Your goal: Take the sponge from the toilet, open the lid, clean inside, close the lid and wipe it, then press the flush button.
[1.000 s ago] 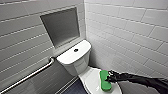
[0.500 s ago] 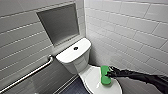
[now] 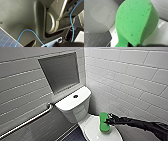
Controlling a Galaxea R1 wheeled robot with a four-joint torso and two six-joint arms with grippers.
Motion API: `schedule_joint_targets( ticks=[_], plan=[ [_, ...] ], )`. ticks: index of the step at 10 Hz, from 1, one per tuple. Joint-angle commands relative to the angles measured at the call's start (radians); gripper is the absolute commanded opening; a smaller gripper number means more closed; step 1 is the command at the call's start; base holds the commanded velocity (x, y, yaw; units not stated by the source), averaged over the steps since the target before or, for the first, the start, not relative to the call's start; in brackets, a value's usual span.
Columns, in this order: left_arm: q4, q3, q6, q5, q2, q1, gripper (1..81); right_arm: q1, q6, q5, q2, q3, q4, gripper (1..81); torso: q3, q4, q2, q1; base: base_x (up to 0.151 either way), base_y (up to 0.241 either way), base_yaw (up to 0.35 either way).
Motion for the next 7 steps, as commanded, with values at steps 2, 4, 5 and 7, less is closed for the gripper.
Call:
schedule_joint_targets(
  ticks=[2, 4, 5, 7],
  plan=[
    [0.001, 0.009, 0.011, 0.096, -0.014, 0.018, 81.1, 0.113, 0.045, 0.038, 0.013, 0.004, 0.031, 1.0, -0.073, 0.000, -0.030, 0.018, 0.000, 0.000, 0.000],
    [0.001, 0.009, 0.011, 0.099, -0.015, 0.016, 81.1, 0.099, 0.064, 0.042, 0.011, -0.012, 0.031, 1.0, -0.015, 0.000, -0.061, 0.034, 0.000, 0.000, 0.000],
    [0.000, 0.009, 0.011, 0.099, -0.015, 0.021, 81.1, 0.068, 0.091, 0.081, 0.013, -0.038, 0.031, 1.0, -0.018, 0.000, -0.068, 0.039, 0.000, 0.000, 0.000],
    [0.000, 0.009, 0.011, 0.099, -0.020, 0.042, 81.1, 0.014, 0.154, 0.177, 0.022, -0.107, 0.031, 1.0, -0.018, 0.000, -0.066, 0.039, 0.000, 0.000, 0.000]
  ],
)
